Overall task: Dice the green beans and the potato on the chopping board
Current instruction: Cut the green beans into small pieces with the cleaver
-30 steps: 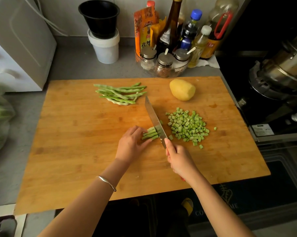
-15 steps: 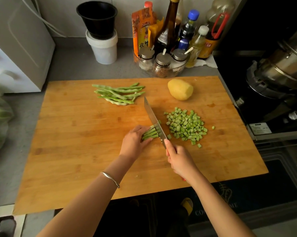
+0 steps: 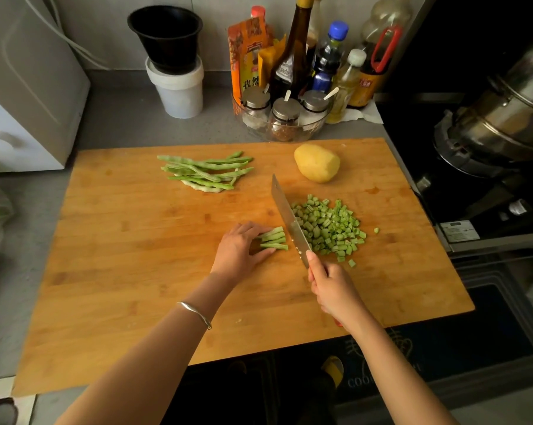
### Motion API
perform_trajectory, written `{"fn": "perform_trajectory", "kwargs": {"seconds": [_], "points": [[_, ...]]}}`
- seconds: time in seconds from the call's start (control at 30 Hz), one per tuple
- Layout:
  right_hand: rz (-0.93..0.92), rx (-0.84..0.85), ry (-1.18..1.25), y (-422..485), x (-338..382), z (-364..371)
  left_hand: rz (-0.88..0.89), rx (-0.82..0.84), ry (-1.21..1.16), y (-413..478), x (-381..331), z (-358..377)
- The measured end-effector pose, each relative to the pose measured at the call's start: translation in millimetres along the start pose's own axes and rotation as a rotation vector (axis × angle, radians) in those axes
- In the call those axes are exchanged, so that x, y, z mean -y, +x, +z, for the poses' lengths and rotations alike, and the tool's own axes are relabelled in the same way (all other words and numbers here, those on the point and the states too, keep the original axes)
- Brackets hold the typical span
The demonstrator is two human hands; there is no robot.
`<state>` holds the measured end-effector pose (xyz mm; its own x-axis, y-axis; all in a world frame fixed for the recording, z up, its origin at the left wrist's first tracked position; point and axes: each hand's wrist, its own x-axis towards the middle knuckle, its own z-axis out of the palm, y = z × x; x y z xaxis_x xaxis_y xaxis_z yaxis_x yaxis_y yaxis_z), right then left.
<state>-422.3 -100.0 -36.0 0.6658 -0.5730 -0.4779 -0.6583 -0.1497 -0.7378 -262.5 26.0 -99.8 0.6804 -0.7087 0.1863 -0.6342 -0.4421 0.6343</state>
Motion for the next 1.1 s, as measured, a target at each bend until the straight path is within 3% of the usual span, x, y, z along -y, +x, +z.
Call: {"fn": "perform_trajectory", "kwargs": {"seconds": [0.63,1.1], "points": [[-0.02,0.037,0.018,-0.4,4.3,14.4,-0.053,-0.065,-0.078,-10.6,-2.4,2.4],[0.011,0.05,0.041,-2.3,0.7,7.8,0.072,-0.069,0.013,-14.0,-1.1,7.2]]}}
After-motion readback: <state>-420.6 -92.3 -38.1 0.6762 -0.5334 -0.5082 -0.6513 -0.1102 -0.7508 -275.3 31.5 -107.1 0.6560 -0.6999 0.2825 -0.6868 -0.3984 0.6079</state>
